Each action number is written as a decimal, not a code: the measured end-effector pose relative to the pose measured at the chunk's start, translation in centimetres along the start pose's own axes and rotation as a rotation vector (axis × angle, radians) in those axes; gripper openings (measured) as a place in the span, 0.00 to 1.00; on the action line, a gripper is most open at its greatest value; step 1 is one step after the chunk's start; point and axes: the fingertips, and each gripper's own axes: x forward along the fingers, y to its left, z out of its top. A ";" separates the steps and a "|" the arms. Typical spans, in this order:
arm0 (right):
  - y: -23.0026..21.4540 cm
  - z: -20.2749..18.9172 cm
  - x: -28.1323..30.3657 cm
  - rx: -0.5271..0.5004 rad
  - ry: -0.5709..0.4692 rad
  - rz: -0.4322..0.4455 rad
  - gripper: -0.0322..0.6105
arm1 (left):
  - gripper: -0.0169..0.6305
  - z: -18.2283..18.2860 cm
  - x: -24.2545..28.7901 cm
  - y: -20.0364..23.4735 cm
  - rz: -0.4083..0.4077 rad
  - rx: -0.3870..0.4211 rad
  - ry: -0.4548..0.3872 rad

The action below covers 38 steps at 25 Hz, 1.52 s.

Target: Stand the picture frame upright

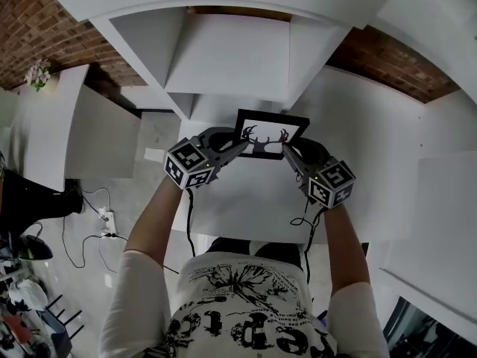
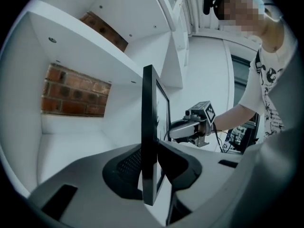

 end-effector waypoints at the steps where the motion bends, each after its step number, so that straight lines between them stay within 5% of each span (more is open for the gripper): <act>1: -0.4 -0.1 0.2 -0.005 0.003 -0.009 0.20 | 0.17 -0.1 0.3 0.3 0.004 0.015 0.008; 18: -3.0 -1.6 3.0 -0.074 0.062 -0.158 0.20 | 0.21 -2.2 2.5 3.9 0.097 0.142 0.065; 27: -3.7 -1.4 4.1 -0.104 0.084 -0.204 0.20 | 0.23 -2.9 2.9 5.7 0.123 0.100 0.085; 38: -4.4 -1.0 4.8 -0.105 0.088 -0.248 0.20 | 0.25 -3.0 3.4 6.9 0.150 0.139 0.110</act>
